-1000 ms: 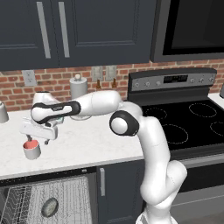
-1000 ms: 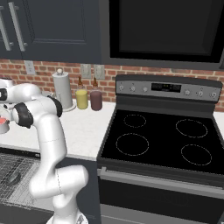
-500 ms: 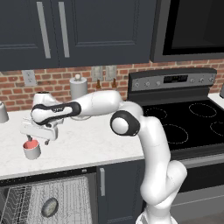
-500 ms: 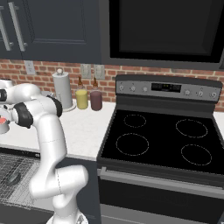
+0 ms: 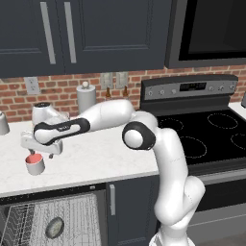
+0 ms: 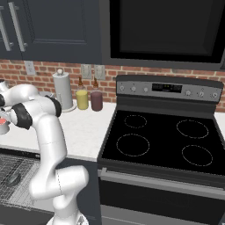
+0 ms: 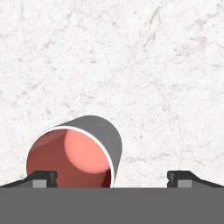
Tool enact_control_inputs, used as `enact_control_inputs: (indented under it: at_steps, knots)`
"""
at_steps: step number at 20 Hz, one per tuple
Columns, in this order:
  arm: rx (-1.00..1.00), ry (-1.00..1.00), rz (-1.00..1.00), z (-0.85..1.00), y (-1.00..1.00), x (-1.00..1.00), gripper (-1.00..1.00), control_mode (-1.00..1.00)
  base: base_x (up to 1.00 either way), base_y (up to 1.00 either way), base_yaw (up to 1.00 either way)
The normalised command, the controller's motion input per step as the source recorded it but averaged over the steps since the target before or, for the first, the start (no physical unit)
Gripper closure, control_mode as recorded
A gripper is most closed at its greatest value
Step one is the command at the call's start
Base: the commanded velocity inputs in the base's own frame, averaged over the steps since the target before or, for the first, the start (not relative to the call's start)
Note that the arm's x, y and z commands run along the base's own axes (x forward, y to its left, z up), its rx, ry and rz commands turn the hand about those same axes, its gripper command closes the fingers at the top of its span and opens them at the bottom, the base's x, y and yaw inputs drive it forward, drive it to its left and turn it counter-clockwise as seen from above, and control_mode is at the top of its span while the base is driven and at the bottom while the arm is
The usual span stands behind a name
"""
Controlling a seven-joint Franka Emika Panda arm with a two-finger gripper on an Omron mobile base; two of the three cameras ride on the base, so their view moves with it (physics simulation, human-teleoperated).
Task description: Pick up the cup and bowl from the counter, place them in the dishwasher, and close the dishwasher door.
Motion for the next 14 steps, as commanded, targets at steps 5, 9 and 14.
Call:
enact_control_inputs:
  at_steps: [5,9,14]
  knots:
    - [0.0,0.0,0.0,-0.06,0.07,0.02,-1.0,-1.0,0.0,0.0,0.0]
    - [0.0,0.01,0.0,-0.25,0.04,0.0,-1.0,-1.0,0.0,0.0,0.0]
    - [0.0,0.0,0.0,-0.41,0.02,0.0,-1.0,-1.0,0.0,0.0,0.0]
